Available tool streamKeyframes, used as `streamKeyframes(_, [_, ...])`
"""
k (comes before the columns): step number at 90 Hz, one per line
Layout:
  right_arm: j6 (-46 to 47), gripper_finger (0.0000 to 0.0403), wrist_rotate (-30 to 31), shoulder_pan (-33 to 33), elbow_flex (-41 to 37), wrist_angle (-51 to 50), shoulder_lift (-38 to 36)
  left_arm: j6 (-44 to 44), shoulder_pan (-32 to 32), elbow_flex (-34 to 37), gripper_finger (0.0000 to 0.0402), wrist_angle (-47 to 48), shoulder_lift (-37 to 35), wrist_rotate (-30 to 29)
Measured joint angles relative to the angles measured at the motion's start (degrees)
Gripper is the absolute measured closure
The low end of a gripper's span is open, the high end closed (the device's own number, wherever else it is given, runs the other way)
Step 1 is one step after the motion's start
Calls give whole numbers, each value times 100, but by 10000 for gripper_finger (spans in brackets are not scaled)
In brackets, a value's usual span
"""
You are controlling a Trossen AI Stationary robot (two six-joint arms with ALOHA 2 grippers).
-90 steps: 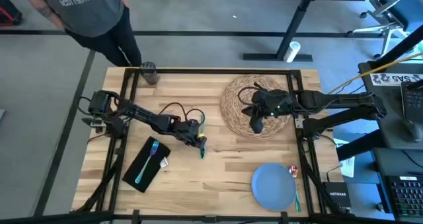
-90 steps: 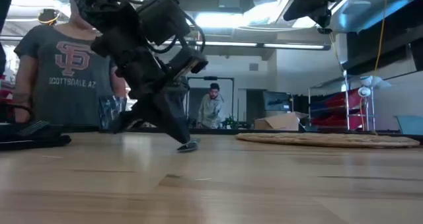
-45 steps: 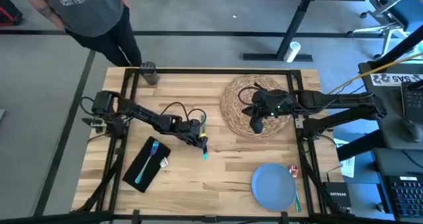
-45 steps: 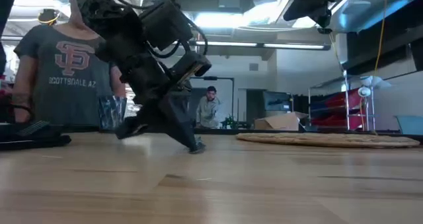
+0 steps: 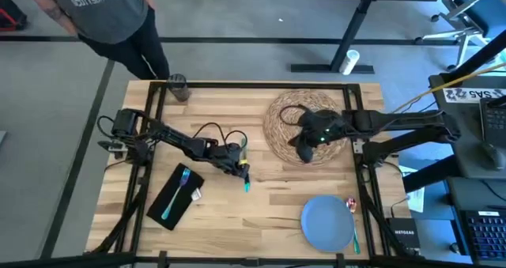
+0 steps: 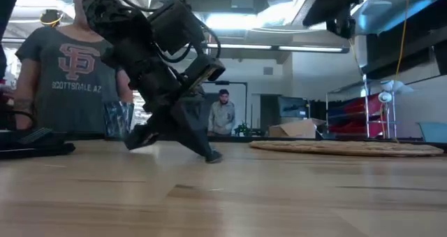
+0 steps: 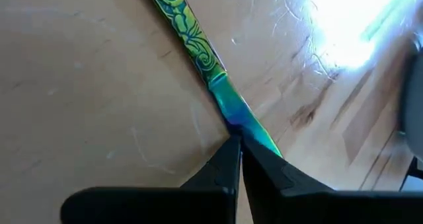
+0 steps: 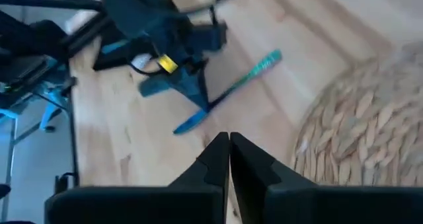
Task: Set table place
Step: Put the blue knife on the brown placemat
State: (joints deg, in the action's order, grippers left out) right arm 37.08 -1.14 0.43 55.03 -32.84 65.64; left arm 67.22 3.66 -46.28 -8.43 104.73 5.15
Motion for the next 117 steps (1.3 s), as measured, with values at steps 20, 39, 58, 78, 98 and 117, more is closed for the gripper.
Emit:
streamKeyframes(20, [438,402,-250,0,-442,927,510,-62,0,4,402,4,4,-19])
streamKeyframes(39, [790,402,-432,2,-858,1727,928,-169,0,5,401,7,7,-22])
streamKeyframes(58, [1252,384,-549,131,-1272,2470,1379,-278,-2,9,402,2,11,-24])
streamKeyframes(78, [1732,328,-575,464,-1325,3512,2175,-321,-7,9,402,-3,11,-28])
streamKeyframes(98, [2283,320,-738,575,-1325,4654,2913,-363,-7,11,402,-11,11,-29])
streamKeyframes(117, [2437,320,-749,570,-1325,5137,3293,-446,-7,12,401,-19,11,-26])
